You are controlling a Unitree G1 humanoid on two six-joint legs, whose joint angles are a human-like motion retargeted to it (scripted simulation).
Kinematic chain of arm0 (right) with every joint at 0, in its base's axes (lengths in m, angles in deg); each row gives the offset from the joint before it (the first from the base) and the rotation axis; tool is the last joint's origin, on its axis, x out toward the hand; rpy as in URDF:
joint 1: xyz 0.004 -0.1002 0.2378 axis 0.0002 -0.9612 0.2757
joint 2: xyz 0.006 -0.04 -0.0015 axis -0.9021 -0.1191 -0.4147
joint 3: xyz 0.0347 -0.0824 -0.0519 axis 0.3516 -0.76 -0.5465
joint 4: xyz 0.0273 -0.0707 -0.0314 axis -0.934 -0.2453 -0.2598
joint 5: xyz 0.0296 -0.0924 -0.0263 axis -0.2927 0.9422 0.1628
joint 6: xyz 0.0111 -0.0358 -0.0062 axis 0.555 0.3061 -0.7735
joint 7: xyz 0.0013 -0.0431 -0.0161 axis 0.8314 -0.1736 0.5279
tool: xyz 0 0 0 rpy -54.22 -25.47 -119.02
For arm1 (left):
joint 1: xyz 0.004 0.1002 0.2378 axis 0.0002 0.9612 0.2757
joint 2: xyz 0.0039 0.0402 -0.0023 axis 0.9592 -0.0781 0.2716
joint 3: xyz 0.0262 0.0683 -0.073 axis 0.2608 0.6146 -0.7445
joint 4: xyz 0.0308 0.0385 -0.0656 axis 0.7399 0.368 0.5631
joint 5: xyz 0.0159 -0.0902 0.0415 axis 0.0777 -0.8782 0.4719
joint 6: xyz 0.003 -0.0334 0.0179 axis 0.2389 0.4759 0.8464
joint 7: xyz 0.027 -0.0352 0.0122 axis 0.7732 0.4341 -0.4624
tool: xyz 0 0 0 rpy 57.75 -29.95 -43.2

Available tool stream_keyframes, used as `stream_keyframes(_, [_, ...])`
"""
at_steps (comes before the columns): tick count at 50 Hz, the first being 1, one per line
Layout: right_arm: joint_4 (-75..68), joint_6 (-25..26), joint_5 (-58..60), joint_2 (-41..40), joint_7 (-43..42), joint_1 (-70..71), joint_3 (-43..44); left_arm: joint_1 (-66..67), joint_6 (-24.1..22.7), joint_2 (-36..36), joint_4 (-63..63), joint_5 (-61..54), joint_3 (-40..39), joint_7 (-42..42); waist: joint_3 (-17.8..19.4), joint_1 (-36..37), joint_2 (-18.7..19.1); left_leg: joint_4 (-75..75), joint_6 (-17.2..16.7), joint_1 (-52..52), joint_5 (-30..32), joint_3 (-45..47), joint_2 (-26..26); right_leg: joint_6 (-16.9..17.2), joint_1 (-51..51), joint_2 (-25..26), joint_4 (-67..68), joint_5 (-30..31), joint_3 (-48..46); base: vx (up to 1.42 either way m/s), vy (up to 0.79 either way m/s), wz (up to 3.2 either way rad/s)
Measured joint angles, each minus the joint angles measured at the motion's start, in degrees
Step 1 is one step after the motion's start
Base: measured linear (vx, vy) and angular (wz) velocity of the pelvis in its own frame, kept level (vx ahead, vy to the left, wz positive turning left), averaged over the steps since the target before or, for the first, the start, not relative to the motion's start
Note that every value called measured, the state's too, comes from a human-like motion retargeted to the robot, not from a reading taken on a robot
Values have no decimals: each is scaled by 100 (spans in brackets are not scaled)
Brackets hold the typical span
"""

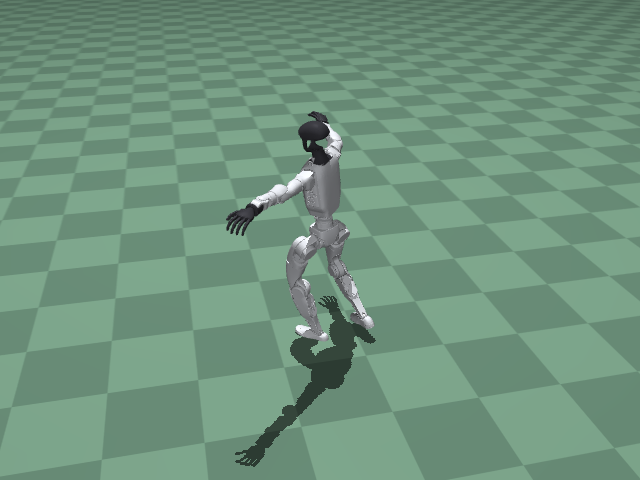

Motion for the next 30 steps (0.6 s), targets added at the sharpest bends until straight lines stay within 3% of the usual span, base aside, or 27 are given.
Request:
stream_keyframes(3, [-214, 79, 200, 10, -33, 24, -246, 81, 58, -37, -23, -5, -222, -22, -153, 46, 66, -505, -97, -26, 526, 536, 38, -54, 168, 49, 439, -2, -197, -46, 28, -194])
stream_keyframes(5, [-590, 132, 254, -103, 110, -49, -265, 205, -76, -254, -107, 79, -273, 58, -342, -103, 246, -1238, -216, 57, 1278, 604, 72, 133, 522, 479, 23, 434, -309, -59, 20, -106])
stream_keyframes(8, [-1246, 131, 99, -255, 336, -214, -207, 474, -353, -637, -253, 180, -137, 135, -546, -398, 555, -2278, -481, 84, 2845, 287, 180, 505, 1095, 1545, -1338, 1847, 153, -73, 12, -74])
stream_keyframes(10, [-1582, 44, -83, -238, 501, -334, -242, 598, -525, -800, -330, 233, 49, 173, -588, -492, 661, -2715, -784, 41, 3567, -680, 147, 596, 1482, 2006, -2390, 2686, 704, -82, 10, -103])
stream_keyframes(12, [-1732, -17, -246, -48, 628, -392, -288, 576, -576, -835, -400, 264, 207, 198, -508, -536, 534, -2616, -870, 2, 3298, -1861, -103, 495, 1762, 1842, -3237, 2623, 932, -87, 9, -109])
stream_keyframes(13, [-1780, -16, -324, 99, 672, -345, -294, 474, -551, -813, -426, 283, 277, 204, -399, -584, 392, -2331, -780, -34, 2928, -2196, -286, 438, 1851, 1602, -3543, 2260, 895, -92, 6, -91])
stream_keyframes(15, [-1851, 58, -409, 445, 791, -98, -273, 191, -479, -698, -427, 445, 360, 334, -144, -686, 23, -1055, -439, -337, 1933, -2157, -595, 383, 1870, 1032, -3954, 1295, 754, -97, 3, -87])
stream_keyframes(17, [-1904, 146, -437, 788, 893, 373, -269, -154, -402, -524, -323, 726, 393, 526, 105, -746, -181, 944, -56, -824, 849, -1663, -471, 250, 1592, 734, -3950, 541, 806, -97, 3, -120])
stream_keyframes(20, [-1918, 187, -486, 1014, 657, 958, -355, -391, -186, -452, -164, 967, 460, 452, 202, -864, -199, 2818, 115, -957, 11, -1497, -244, -18, 767, 784, -3483, 339, 1257, -91, 3, -124])
stream_keyframes(24, [-2017, 397, -433, 683, 423, 898, -303, -505, -34, -884, -289, 726, 731, 174, -151, -1770, -263, 2405, -7, -73, 31, -1348, -428, 332, 483, 637, -4665, 1890, 1319, -86, 0, 28])
stream_keyframes(27, [-2202, 644, -254, 272, 648, 513, -54, -682, -120, -1171, -448, 650, 1073, 267, -495, -2370, -431, 1033, 34, 830, 634, -1184, -671, 575, 438, 343, -5804, 3390, 1233, -92, 8, 43])
stream_keyframes(28, [-2250, 670, -163, 172, 753, 384, 39, -761, -169, -1211, -479, 713, 1190, 322, -581, -2457, -458, 532, 29, 1109, 925, -1247, -776, 680, 376, 267, -5977, 3669, 1007, -99, 14, -19])
stream_keyframes(30, [-2253, 595, -90, 99, 810, 193, 157, -927, -229, -1212, -531, 787, 1383, 365, -638, -2511, -370, -342, -40, 1529, 1180, -1489, -847, 727, 311, 237, -5994, 3605, 351, -106, 15, -56])
